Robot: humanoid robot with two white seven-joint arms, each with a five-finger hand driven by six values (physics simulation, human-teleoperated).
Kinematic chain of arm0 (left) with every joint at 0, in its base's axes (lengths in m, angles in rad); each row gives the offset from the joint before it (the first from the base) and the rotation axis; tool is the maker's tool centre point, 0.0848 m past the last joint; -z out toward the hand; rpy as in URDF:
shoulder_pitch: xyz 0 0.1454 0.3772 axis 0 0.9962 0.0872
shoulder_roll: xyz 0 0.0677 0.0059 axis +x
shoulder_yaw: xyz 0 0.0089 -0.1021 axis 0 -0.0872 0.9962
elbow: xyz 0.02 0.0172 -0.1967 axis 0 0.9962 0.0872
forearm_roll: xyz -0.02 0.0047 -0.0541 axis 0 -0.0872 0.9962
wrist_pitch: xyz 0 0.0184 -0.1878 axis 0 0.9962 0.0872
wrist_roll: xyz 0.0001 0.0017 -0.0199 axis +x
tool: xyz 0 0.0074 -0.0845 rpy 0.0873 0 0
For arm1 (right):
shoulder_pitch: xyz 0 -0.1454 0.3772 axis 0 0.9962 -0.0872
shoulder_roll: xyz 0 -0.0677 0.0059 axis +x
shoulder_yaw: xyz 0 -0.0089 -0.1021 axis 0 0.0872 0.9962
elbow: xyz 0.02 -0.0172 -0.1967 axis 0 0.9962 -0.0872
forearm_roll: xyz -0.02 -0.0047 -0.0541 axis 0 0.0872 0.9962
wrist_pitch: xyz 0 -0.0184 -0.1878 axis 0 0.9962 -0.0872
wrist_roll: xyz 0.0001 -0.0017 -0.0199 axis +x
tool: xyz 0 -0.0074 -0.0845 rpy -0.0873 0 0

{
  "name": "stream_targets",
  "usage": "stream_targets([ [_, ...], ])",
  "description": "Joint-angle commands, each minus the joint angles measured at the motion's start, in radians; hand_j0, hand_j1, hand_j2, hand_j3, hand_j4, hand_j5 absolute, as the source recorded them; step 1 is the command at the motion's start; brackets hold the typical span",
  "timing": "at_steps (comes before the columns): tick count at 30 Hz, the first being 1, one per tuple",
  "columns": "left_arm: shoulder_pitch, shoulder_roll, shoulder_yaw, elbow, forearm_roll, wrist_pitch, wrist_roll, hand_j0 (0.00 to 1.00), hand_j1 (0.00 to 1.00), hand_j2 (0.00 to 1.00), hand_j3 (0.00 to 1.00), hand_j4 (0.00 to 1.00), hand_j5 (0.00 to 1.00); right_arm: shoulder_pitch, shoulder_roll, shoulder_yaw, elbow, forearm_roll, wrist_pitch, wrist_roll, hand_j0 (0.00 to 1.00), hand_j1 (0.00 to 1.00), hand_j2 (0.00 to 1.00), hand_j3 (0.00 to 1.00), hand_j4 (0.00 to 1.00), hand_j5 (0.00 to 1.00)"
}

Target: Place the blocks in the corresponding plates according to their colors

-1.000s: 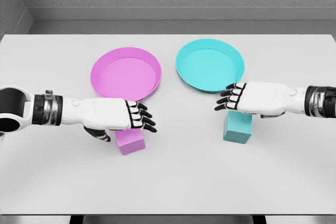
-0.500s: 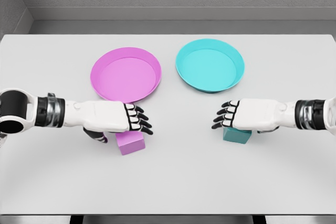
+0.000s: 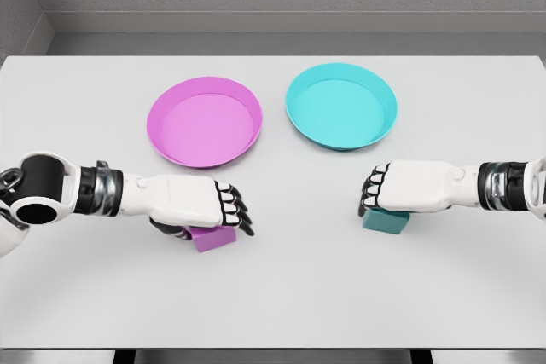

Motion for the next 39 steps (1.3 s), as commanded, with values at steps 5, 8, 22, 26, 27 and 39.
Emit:
stream_targets([
  [5,0.000,0.003,-0.004,-0.001,0.004,0.002,0.000,0.45,0.45,0.45,0.45,0.45,0.45,-0.002,0.011,-0.039,0.021,-0.012,0.001,0.001,0.62,0.62,0.62,0.62,0.62,0.62],
  [8,0.000,0.003,-0.005,-0.001,0.004,0.002,0.000,0.38,0.38,0.38,0.38,0.38,0.38,0.000,0.012,-0.104,0.044,-0.044,0.001,0.001,0.62,0.62,0.62,0.62,0.62,0.62],
  [22,-0.100,0.001,0.079,0.034,0.054,0.002,0.000,0.34,0.34,0.34,0.34,0.34,0.34,-0.334,0.276,-0.142,0.449,-0.223,0.001,0.001,0.63,0.63,0.63,0.63,0.63,0.63],
  [26,-0.127,-0.028,0.134,0.137,0.056,0.002,0.000,0.34,0.34,0.34,0.34,0.34,0.34,-0.449,0.371,-0.188,0.599,-0.223,0.001,0.001,0.68,0.68,0.68,0.68,0.68,0.68],
  [27,-0.129,-0.048,0.154,0.180,0.056,0.002,0.000,0.34,0.34,0.34,0.34,0.34,0.34,-0.451,0.374,-0.208,0.594,-0.223,0.001,0.001,0.81,0.81,0.81,0.81,0.81,0.81],
  [39,-0.186,-0.157,0.205,0.422,0.047,0.002,0.000,0.34,0.34,0.34,0.34,0.34,0.34,-0.406,0.317,-0.240,0.564,-0.220,0.001,0.001,1.00,1.00,1.00,1.00,1.00,1.00],
])
